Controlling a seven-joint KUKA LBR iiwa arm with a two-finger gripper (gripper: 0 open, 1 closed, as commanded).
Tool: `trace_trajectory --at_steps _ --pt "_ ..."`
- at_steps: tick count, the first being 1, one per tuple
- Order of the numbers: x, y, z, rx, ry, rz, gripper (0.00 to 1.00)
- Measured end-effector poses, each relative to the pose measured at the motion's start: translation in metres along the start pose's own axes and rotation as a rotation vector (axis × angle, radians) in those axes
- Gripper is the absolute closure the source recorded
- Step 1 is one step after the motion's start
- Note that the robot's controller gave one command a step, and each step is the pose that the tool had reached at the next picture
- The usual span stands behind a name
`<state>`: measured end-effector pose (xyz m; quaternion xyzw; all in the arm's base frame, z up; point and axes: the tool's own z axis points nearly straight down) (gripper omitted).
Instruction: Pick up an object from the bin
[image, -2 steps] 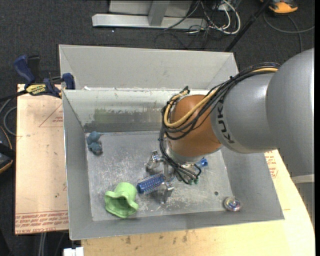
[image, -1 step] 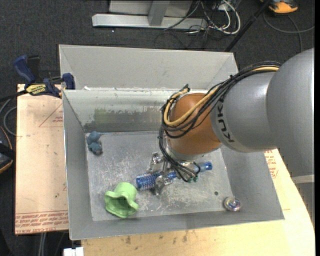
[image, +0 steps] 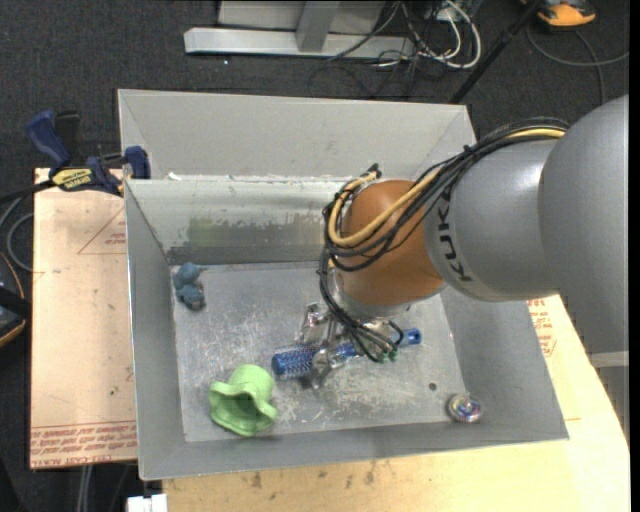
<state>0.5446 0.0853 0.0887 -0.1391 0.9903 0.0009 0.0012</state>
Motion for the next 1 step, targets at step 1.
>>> trace_trajectory --at_steps 1 --pt "-0.0014 0.0005 -0.0550 0.001 -0.004 0.002 1.00"
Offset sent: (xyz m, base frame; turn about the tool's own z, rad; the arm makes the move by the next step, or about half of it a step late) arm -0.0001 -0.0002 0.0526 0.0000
